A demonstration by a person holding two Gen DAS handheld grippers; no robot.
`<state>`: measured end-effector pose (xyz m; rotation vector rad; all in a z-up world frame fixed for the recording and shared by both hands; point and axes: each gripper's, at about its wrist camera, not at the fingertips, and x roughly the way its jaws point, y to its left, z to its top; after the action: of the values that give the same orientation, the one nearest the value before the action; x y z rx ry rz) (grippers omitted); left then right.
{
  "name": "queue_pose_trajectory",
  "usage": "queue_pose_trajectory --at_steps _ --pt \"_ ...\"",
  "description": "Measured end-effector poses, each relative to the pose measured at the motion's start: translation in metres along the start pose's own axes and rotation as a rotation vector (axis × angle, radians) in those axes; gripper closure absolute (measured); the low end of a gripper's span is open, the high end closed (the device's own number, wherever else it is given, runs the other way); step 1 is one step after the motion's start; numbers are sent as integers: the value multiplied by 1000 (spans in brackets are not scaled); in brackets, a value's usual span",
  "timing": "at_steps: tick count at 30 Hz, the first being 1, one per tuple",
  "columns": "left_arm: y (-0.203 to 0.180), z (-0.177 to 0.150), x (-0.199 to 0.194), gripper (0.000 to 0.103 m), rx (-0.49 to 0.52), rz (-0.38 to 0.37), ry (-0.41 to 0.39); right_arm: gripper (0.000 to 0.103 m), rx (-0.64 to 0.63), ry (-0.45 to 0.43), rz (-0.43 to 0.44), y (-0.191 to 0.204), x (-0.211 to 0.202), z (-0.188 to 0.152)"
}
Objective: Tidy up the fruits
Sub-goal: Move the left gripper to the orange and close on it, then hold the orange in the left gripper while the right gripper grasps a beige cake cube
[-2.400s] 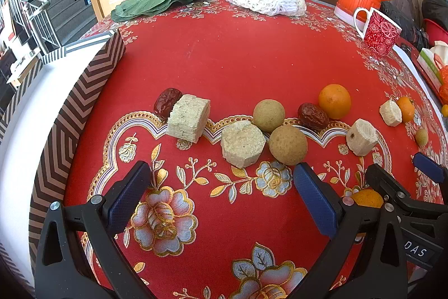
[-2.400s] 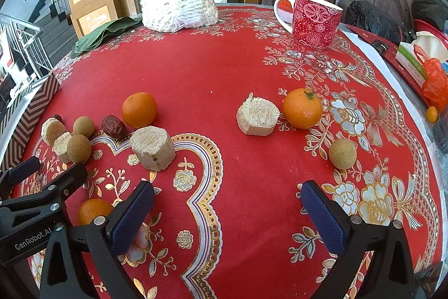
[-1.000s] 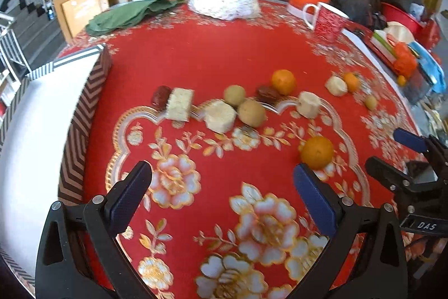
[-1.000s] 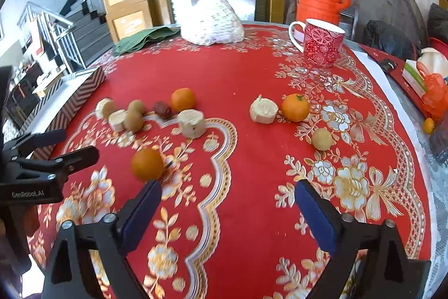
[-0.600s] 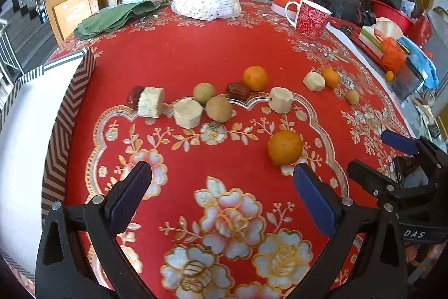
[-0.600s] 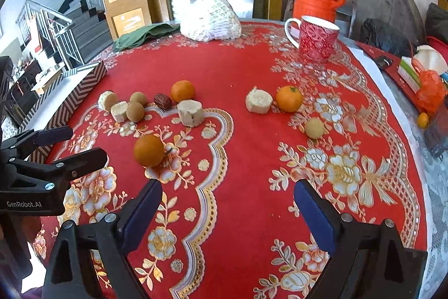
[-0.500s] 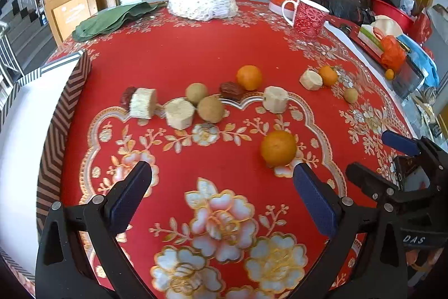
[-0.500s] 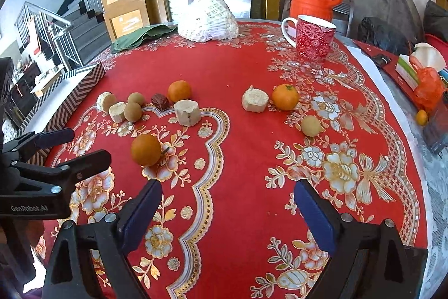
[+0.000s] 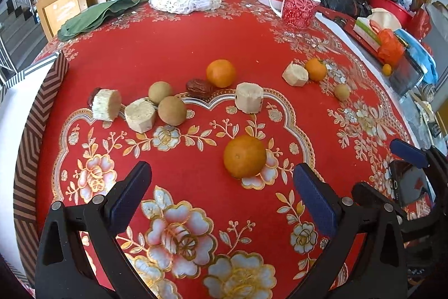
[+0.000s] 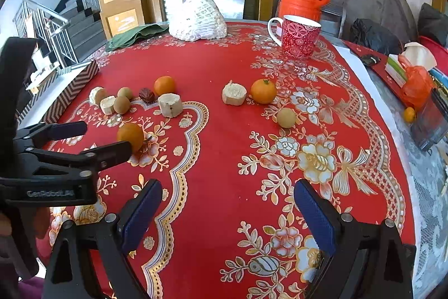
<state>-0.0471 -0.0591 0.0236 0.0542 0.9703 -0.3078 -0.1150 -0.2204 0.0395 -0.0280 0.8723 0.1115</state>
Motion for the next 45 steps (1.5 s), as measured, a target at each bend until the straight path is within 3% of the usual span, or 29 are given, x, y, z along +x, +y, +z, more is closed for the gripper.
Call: queue_pose_trajectory --at_steps 5,12,13,22,27,37,40,42,45 --pt "-2 2 9 10 -9 4 18 9 -5 16 -2 -2 4 -2" --pt "2 3 16 68 -17 1 14 9 -14 27 15 -2 8 -3" --pt "3 3 16 71 -19 3 15 9 -16 27 20 -2 8 -3" --pt "28 0 1 71 -72 -6 15 9 -53 -1 110 17 18 16" --pt "42 -3 -9 71 -83 17 6 39 -90 24 168 32 42 38" --pt "59 -2 -16 71 -102 24 -4 48 -129 60 205 51 84 74" --pt "59 -2 -15 71 -97 27 -5 56 -138 69 219 56 96 84" --pt "59 -2 -14 71 -93 24 -4 68 -136 100 228 58 108 87" --pt "60 -2 -15 71 -88 24 -6 74 -143 98 228 60 109 87"
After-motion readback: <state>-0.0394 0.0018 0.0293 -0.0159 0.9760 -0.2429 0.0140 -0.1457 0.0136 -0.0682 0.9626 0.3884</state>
